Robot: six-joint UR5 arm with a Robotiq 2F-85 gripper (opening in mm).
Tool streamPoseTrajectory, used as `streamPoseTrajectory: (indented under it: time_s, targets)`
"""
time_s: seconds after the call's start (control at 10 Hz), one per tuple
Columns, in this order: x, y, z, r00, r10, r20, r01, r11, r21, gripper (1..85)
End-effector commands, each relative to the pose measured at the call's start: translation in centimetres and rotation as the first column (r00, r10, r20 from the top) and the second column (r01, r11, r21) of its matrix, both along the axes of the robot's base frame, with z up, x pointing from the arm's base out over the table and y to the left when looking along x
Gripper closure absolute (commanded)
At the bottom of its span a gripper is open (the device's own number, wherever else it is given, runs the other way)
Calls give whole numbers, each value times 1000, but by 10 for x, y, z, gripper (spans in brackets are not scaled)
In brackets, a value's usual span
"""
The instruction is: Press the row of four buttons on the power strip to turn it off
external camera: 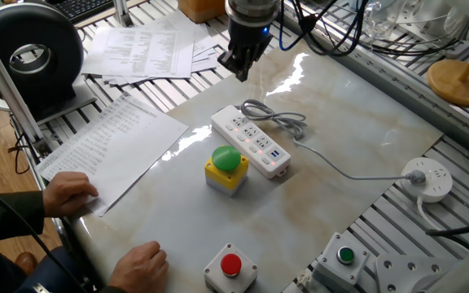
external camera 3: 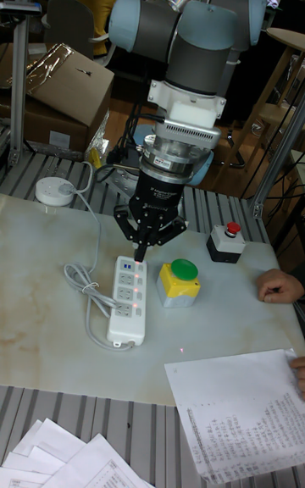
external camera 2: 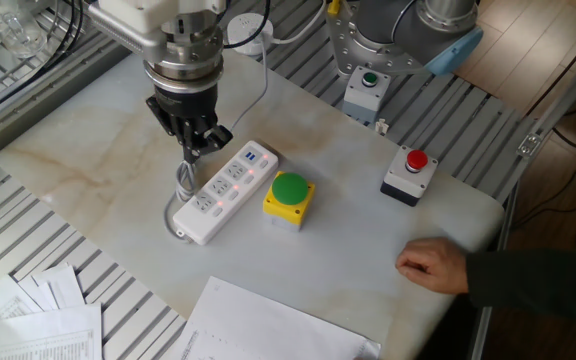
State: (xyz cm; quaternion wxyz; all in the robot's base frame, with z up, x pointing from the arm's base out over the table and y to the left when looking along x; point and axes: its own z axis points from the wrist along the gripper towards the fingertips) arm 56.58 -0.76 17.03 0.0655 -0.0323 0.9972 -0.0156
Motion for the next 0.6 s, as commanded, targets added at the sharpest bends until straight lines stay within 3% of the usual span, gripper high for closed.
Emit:
streamPoseTrajectory:
  time_s: [0.0,0.1,0.5]
  targets:
    - [0,-12,7,1000,22,-13,-23,999,-38,847]
    - [1,-18,7,1000,22,-12,-23,998,-61,847]
    - [0,-13,10,1000,18,-10,-18,999,-40,847]
